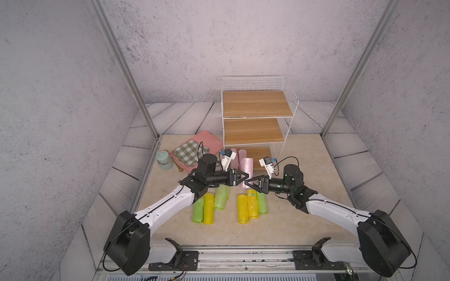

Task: Sort the rolls of trash bags by color and place them on the shelf
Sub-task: Pick up the roll of trash bags from the center of the board, then place the roll of trash bags on the shelf.

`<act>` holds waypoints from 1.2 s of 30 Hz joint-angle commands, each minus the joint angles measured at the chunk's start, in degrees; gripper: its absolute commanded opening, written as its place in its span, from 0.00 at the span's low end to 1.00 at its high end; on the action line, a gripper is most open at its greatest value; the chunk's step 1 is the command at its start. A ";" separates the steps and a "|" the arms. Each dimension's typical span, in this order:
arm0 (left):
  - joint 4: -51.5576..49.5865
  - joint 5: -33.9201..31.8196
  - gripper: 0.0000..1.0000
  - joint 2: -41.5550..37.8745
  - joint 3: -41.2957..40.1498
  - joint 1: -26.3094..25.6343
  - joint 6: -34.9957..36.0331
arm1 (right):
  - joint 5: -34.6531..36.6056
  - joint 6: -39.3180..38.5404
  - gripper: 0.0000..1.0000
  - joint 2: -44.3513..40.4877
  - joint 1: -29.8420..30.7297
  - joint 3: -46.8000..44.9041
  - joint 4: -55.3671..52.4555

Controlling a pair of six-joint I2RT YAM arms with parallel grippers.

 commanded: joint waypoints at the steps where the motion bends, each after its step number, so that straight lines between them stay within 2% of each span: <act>1: 0.33 0.04 0.26 -0.34 1.28 0.35 1.95 | -0.42 -2.74 0.00 -1.97 0.15 1.44 -4.27; 11: -4.41 -3.58 0.63 -4.39 0.16 0.36 5.72 | 5.34 -7.47 0.00 -7.32 -0.75 2.61 -13.23; 16: -4.87 -5.07 0.76 -6.73 -1.26 0.42 6.42 | 6.11 -8.45 0.00 -8.11 -1.53 3.68 -16.68; 22: -11.10 -9.84 0.93 -12.00 -1.89 0.44 11.41 | 14.32 -16.71 0.00 -10.88 -1.88 8.34 -34.01; 26: -15.31 -14.44 0.97 -15.70 -2.84 0.44 15.36 | 21.82 -20.36 0.00 -12.32 -1.86 9.41 -40.95; 36: -24.49 -23.89 0.97 -18.50 -2.69 0.44 19.28 | 35.05 -19.96 0.00 -9.17 -1.86 9.75 -46.89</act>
